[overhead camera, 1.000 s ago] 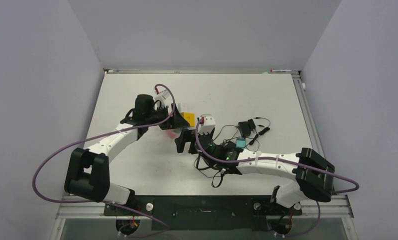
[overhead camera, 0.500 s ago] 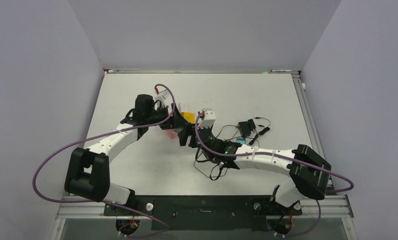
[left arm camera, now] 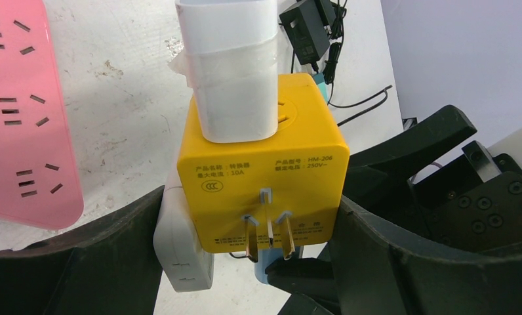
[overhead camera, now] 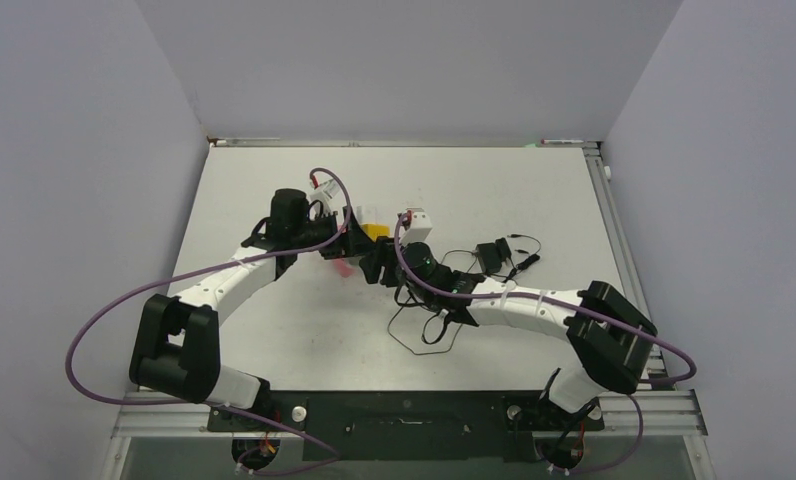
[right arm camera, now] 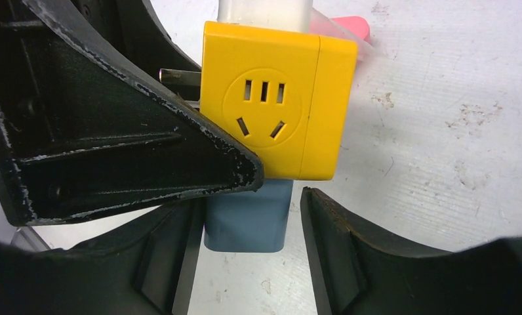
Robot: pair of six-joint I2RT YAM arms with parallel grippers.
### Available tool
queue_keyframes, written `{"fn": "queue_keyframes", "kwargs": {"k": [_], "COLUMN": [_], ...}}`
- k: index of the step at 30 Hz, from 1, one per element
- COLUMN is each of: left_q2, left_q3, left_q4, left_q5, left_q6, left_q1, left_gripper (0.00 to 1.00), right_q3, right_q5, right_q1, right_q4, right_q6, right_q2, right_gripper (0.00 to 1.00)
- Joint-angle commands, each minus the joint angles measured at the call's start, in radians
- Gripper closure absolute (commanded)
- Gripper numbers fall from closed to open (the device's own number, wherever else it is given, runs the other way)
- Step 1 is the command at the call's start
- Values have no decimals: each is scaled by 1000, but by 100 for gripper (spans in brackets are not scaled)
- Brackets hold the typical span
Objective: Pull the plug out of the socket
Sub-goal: Remove the plug from the socket.
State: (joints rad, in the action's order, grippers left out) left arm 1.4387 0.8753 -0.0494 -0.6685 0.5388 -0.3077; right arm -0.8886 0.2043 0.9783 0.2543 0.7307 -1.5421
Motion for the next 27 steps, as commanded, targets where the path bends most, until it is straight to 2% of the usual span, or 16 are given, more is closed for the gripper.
{"fn": "queue_keyframes", "kwargs": {"k": [1, 7, 13, 23, 27], "left_q2": [-8, -5, -1, 0, 1], "left_q3": [23, 25, 27, 32, 32], "left_q4": [88, 88, 87, 77, 76], "left_q5": [-54, -54, -53, -33, -31], "left_q6": [3, 2, 2, -9, -12], "left_q1": [-4, -5, -5, -7, -8], "left_gripper": [100, 100, 100, 100, 100], "right_q3": [-41, -55, -80, -171, -211], "right_q5": [-27, -24, -14, 65, 92], "right_q1": [-6, -4, 8, 63, 83], "right_q4": [27, 27, 5, -98, -134], "right_q6": [-11, -21, -27, 16, 28], "right_q2": [-24, -35, -46, -74, -94], "right_gripper": [45, 49, 57, 79, 85]}}
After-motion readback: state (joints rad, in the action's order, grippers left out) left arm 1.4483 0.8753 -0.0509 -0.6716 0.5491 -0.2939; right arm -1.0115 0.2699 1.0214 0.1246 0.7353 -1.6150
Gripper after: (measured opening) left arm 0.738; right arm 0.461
